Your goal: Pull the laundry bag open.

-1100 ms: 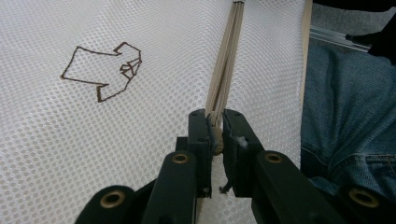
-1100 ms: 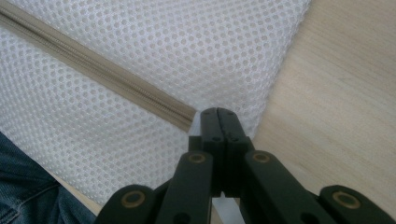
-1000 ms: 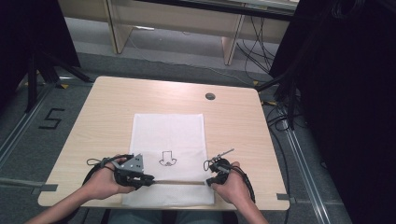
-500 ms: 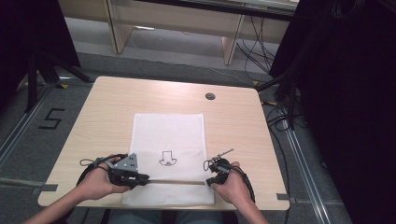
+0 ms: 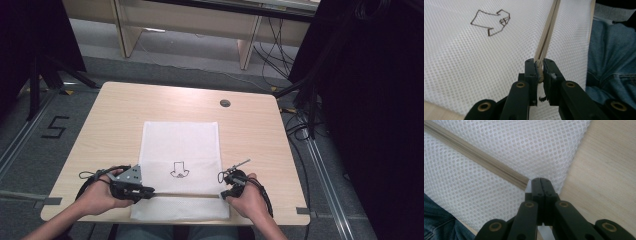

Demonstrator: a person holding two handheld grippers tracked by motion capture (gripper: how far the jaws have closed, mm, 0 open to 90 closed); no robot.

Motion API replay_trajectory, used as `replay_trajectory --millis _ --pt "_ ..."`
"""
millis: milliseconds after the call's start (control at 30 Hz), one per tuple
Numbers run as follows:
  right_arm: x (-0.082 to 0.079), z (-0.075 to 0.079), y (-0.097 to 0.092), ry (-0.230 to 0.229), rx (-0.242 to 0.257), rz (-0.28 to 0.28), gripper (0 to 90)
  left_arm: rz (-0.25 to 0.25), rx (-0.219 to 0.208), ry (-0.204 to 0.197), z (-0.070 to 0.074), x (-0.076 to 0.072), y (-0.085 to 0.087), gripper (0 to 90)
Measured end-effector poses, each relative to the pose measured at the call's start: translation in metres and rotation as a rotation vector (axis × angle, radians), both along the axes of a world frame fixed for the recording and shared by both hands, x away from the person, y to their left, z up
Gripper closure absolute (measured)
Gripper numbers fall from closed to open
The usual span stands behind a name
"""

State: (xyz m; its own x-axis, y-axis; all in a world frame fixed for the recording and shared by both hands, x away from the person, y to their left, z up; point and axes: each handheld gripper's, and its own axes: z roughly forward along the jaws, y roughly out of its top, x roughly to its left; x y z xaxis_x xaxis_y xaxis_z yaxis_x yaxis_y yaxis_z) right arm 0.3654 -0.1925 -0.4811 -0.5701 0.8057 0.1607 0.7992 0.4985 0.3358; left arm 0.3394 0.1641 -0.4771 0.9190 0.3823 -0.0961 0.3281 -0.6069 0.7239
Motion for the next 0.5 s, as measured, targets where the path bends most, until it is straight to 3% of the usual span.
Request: replay_trajectory --millis 33,67,100,167,333,500 --pt "0.0 0.0 0.0 0.0 0.0 0.0 90.0 0.005 0.009 -0.004 0.0 0.0 0.002 81.7" --pt "0.0 0.0 0.0 -0.002 0.002 0.005 90.0 0.011 -0.009 0.011 0.0 -0.001 0.002 81.7" --pt "0.0 0.0 0.0 -0.002 0.002 0.007 90.0 0.004 0.02 -0.005 0.0 -0.001 0.003 81.7" --pt "0.0 0.0 0.0 0.0 0.0 0.001 90.0 0.011 0.001 0.009 0.0 -0.002 0.004 81.7" --pt "0.0 0.0 0.0 0.001 -0.001 0.002 90.0 0.009 0.027 -0.006 0.0 0.0 0.011 81.7" --pt "0.001 0.0 0.0 0.001 -0.001 0.003 90.0 0.047 0.019 -0.001 0.0 -0.001 0.021 81.7"
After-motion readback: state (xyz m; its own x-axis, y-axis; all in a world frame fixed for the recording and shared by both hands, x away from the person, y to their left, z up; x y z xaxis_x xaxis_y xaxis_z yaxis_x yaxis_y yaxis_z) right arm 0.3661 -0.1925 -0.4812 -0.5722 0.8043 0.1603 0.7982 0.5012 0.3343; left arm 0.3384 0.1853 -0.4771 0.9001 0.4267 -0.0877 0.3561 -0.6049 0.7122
